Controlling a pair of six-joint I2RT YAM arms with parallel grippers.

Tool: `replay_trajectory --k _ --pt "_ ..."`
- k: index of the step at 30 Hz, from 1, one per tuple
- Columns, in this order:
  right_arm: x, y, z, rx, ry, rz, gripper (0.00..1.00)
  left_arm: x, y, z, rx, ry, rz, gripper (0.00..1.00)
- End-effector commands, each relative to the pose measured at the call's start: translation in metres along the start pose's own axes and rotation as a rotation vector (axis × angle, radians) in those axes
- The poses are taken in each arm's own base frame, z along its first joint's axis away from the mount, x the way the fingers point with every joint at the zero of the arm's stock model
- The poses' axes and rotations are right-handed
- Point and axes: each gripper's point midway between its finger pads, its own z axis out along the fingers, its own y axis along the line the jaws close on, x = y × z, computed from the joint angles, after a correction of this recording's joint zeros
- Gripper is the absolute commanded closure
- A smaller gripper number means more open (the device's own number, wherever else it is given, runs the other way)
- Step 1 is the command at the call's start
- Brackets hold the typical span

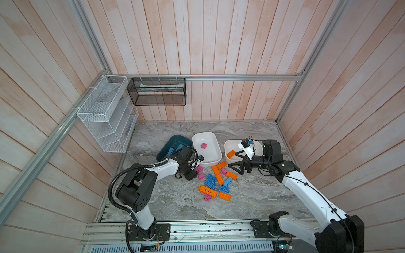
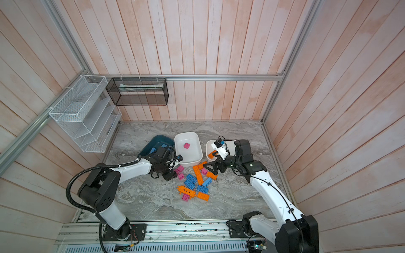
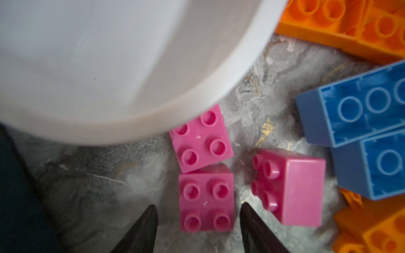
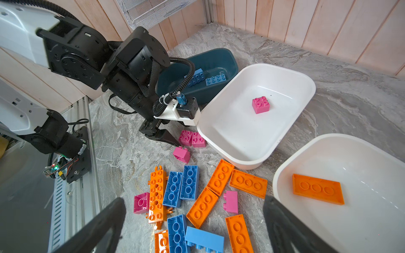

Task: Sort the legos into containers by color
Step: 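Grasp the pink brick with the left gripper and lift it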

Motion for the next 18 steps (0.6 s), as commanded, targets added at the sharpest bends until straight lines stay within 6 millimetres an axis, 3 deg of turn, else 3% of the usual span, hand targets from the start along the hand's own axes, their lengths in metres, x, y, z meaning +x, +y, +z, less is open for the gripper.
replay_trajectory --k 1,12,18 --pt "-0.011 0.002 -0.006 0.008 -0.016 -0.016 0.02 -0.016 0.001 0.003 0.010 -0.049 0.033 0.41" --pt "-0.009 0.001 -0.006 0.009 -0.011 -0.012 0.02 -0.018 -0.011 0.006 0.077 -0.069 0.066 0.69" --pt "-0.009 0.000 -0.006 0.013 -0.008 -0.008 0.02 -0.027 -0.017 -0.023 0.095 -0.069 0.050 0.73"
